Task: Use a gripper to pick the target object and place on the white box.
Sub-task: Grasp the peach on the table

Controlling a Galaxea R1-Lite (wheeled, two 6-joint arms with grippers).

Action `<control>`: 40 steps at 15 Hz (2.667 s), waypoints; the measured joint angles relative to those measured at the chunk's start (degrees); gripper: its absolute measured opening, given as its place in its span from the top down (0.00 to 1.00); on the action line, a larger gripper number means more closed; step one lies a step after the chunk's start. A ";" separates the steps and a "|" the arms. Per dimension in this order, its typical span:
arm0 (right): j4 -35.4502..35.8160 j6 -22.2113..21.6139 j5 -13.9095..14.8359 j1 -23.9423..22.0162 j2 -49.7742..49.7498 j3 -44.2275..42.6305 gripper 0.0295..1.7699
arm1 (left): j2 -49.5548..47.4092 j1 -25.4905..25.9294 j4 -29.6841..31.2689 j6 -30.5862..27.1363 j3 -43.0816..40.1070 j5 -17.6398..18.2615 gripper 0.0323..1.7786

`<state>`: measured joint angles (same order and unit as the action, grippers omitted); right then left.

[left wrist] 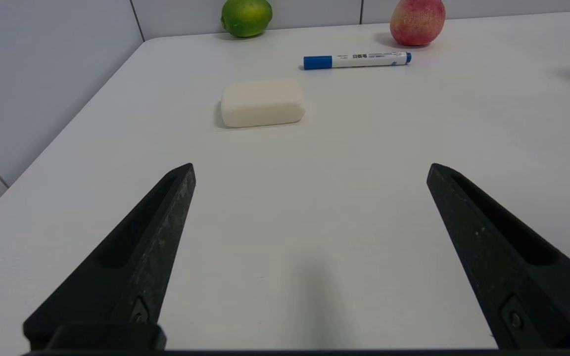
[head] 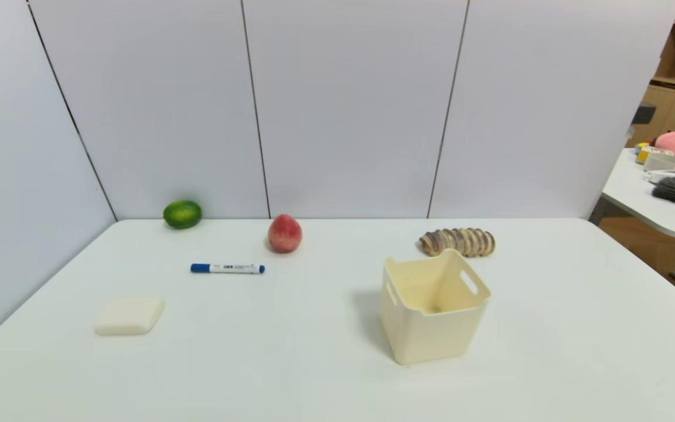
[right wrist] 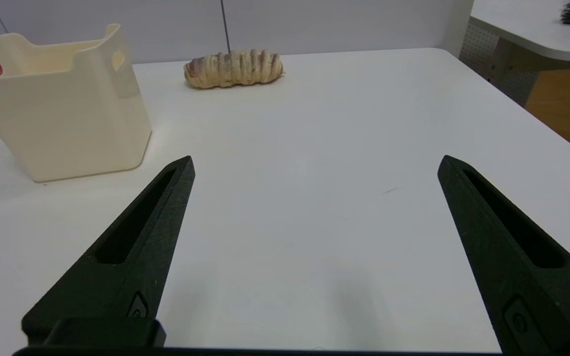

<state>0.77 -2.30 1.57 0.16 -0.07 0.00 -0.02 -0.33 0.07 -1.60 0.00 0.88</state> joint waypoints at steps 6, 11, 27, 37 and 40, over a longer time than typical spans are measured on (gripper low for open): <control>0.00 -0.06 0.00 0.00 0.00 0.00 0.04 | 0.00 -0.02 0.00 0.04 0.00 0.00 0.05; -0.02 -0.06 0.05 0.00 0.00 0.00 0.04 | 0.00 -0.02 0.00 0.04 0.00 0.00 0.05; -0.04 -0.04 -0.01 0.00 0.00 0.00 0.04 | 23.04 -0.40 -13.60 -6.34 19.40 -1.01 0.05; -0.02 -0.06 0.00 0.00 0.00 0.00 0.04 | 76.29 -4.44 -16.19 -18.69 56.88 -0.09 0.05; -0.02 -0.04 0.02 0.00 0.00 0.00 0.04 | 89.84 -6.74 -12.80 -19.37 65.43 1.18 0.05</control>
<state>0.74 -2.34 1.60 0.16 -0.07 0.00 89.82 -7.07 -12.73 -20.97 65.43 2.06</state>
